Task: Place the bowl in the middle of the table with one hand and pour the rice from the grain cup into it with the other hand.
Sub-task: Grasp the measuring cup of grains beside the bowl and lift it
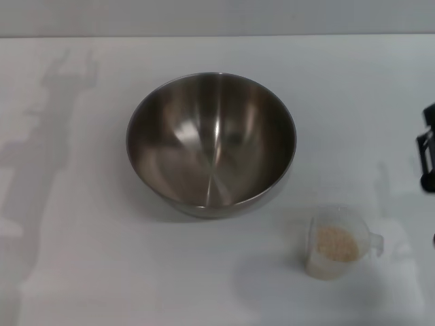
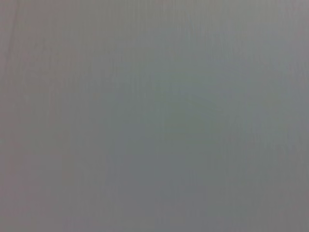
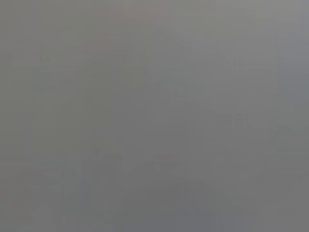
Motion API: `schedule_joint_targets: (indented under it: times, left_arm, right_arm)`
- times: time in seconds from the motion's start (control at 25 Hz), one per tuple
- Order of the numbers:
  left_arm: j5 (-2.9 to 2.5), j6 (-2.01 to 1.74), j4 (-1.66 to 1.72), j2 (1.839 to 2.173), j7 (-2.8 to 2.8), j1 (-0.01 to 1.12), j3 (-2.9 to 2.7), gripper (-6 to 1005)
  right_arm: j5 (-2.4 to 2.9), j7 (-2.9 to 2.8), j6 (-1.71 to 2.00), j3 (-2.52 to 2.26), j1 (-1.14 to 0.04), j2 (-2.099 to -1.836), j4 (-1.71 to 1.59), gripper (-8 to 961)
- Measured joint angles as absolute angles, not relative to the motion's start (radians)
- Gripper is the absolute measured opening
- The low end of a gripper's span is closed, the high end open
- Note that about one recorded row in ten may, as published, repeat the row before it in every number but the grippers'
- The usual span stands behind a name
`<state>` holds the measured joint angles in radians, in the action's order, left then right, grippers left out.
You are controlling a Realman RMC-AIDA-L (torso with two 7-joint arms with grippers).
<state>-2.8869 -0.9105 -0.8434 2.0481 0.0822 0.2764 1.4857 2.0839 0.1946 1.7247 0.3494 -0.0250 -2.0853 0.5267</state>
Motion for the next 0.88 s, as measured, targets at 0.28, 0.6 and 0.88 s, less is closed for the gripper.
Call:
schedule_joint_targets:
  times: [0.28, 0.6, 0.88]
  left_arm:
    - [-2.887, -0.871, -0.814, 2.044, 0.077, 0.295, 1.490, 426]
    - [-2.887, -0.857, -0.789, 2.051, 0.072, 0.302, 1.523, 426]
    - [-2.887, -0.859, -0.782, 2.059, 0.037, 0.294, 1.547, 426]
  right_arm:
    - [2.083, 0.240, 1.728, 0.223, 0.029, -2.080, 0.514, 517]
    - [2.083, 0.239, 1.745, 0.147, 0.067, -2.080, 0.471, 520]
    - [2.083, 0.234, 1.804, 0.068, 0.105, -2.080, 0.412, 521]
